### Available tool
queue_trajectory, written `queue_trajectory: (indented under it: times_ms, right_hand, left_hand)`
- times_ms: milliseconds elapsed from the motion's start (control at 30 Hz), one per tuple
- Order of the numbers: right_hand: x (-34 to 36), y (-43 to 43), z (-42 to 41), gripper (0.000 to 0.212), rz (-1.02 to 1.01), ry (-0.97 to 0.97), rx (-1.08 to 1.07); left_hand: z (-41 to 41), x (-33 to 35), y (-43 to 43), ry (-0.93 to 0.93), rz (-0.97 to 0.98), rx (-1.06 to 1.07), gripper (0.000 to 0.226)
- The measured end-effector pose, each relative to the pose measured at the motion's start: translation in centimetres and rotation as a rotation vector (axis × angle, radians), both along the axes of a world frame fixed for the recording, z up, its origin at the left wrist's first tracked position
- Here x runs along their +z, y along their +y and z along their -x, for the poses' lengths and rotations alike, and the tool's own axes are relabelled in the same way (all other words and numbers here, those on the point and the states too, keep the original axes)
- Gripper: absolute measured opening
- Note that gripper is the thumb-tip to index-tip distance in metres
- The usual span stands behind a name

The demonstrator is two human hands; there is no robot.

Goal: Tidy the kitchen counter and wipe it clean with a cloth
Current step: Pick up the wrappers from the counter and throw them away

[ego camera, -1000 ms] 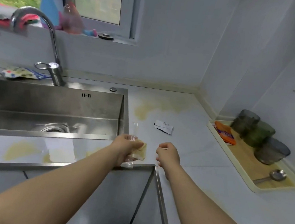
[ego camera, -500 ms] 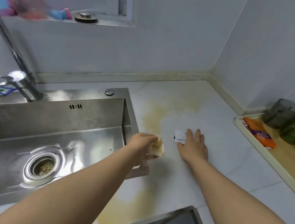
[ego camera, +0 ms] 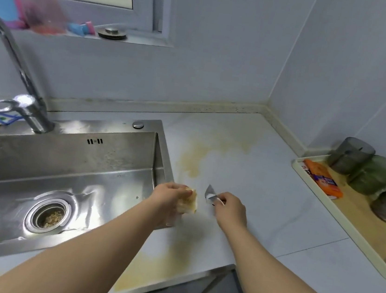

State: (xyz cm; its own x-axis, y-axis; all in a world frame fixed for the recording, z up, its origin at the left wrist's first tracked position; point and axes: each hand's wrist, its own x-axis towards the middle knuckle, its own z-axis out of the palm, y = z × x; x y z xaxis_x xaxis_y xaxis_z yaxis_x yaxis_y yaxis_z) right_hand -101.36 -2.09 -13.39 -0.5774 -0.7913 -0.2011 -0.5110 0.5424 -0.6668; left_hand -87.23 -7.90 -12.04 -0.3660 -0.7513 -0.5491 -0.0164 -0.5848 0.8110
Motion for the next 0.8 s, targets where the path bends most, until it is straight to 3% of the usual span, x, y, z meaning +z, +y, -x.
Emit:
queue_trajectory:
  times_ms: [100,200,300,400,500,633,800]
  right_hand:
    - [2.1,1.5,-1.0,0.022,0.25,-0.658,-0.225]
    - [3.6,3.2,-2.1,0.025,0.195,-0.935,-0.169]
    - [4.7,5.6,-3.1,0.022,0.077,-1.003,-0.076]
    - [5.3,7.4,-4.0,0.033,0.005,-1.029,-0.062]
    - [5.0,8.6,-5.5,0.044,-0.039,-1.062,0.099]
    - [5.1,9.6,-8.9,0.019,-0.019,-1.078,0.354]
    - [5.7,9.3,-14.9,0.032,-0.035,-1.029,0.495]
  left_hand:
    - [-0.2,1.5,2.3,0.008,0.009,-0.019,0.019]
    - [-0.1,2.7,4.7,-0.007,0.021,0.063,0.013]
    - [0.0,3.7,7.5,0.007,0.053,0.132,0.01]
    - [-0.7,4.1,9.8,0.005,0.074,0.203,0.009]
    - [-2.3,4.7,12.3,-0.013,0.115,0.269,0.011]
    - [-5.8,5.7,14.1,-0.066,0.195,0.405,0.012]
    - [-12.6,6.4,15.6,-0.041,0.212,0.593,0.012]
